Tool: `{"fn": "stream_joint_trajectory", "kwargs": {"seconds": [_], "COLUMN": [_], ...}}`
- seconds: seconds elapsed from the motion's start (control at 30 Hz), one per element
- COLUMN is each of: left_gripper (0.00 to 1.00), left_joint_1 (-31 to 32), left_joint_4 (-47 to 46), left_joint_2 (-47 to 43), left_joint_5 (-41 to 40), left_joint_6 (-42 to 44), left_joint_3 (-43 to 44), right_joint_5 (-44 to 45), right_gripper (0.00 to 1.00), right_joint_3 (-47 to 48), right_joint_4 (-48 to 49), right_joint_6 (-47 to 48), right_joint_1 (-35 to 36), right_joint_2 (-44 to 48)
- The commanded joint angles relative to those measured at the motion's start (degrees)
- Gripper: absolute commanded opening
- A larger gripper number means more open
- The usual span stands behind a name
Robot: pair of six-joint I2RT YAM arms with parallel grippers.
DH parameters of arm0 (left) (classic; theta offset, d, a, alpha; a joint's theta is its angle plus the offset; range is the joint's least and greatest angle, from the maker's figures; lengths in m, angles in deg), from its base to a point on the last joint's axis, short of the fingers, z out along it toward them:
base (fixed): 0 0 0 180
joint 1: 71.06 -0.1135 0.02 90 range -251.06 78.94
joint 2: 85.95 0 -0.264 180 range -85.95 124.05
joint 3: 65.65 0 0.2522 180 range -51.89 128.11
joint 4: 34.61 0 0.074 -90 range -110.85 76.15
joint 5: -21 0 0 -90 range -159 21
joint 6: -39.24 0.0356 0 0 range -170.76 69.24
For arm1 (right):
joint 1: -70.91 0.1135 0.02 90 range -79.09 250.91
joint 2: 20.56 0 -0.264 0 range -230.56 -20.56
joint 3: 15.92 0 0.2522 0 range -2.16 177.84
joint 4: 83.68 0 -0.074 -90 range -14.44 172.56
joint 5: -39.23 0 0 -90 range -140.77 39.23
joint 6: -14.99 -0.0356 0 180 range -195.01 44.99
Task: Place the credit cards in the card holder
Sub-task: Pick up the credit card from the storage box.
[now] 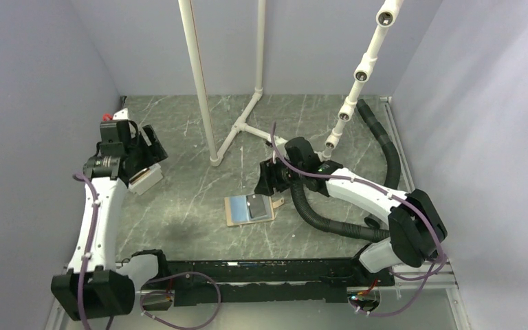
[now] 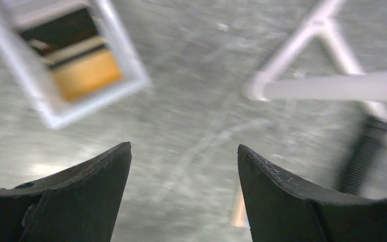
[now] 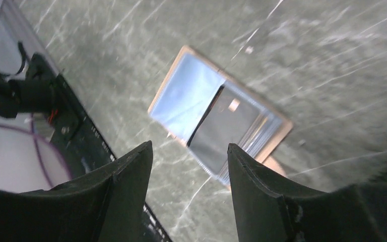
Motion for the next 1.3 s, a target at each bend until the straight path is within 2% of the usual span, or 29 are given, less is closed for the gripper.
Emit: {"fn": "stream_joint_trajectory", "kwargs": {"seconds": [0.0, 0.1, 0.17, 0.3, 0.47, 0.9, 1.27], "left_gripper": [0.83, 0.83, 0.82, 0.80, 0.78, 0.79, 0.81], "left_joint_1": [-2.6, -8.7, -12.1, -14.0, -13.5, -10.3, -10.3], "left_joint_4": [0.3, -7.0, -7.5, -8.1, -12.2, -14.3, -13.4], "left_joint_2": [6.9, 14.4, 21.5, 34.1, 40.7, 45.5, 46.7], "left_joint_5": [-16.6, -13.9, -10.0, -13.3, -13.0, -21.7, -19.3], "left_joint_6": [25.9, 39.4, 45.3, 51.1, 54.2, 58.3, 56.8], "left_joint_3": [3.1, 5.0, 8.2, 15.9, 17.2, 13.1, 11.4], "right_joint_5": [-9.5, -10.6, -8.1, -3.7, -1.4, -1.5, -2.1], "right_gripper": [0.59, 0.59, 0.60, 0.61, 0.61, 0.62, 0.62], "right_joint_3": [-3.4, -3.8, -3.4, -4.1, -4.8, -5.3, -5.8], "right_joint_4": [6.7, 7.9, 7.1, 5.8, 5.8, 6.7, 7.6], "right_joint_6": [-2.8, -3.1, -1.6, 1.2, 2.1, 2.4, 2.2], "right_joint_1": [1.0, 3.9, 7.9, 13.1, 15.1, 16.9, 16.9], "right_joint_2": [1.2, 1.8, 2.2, 5.3, 7.4, 7.8, 7.5]}}
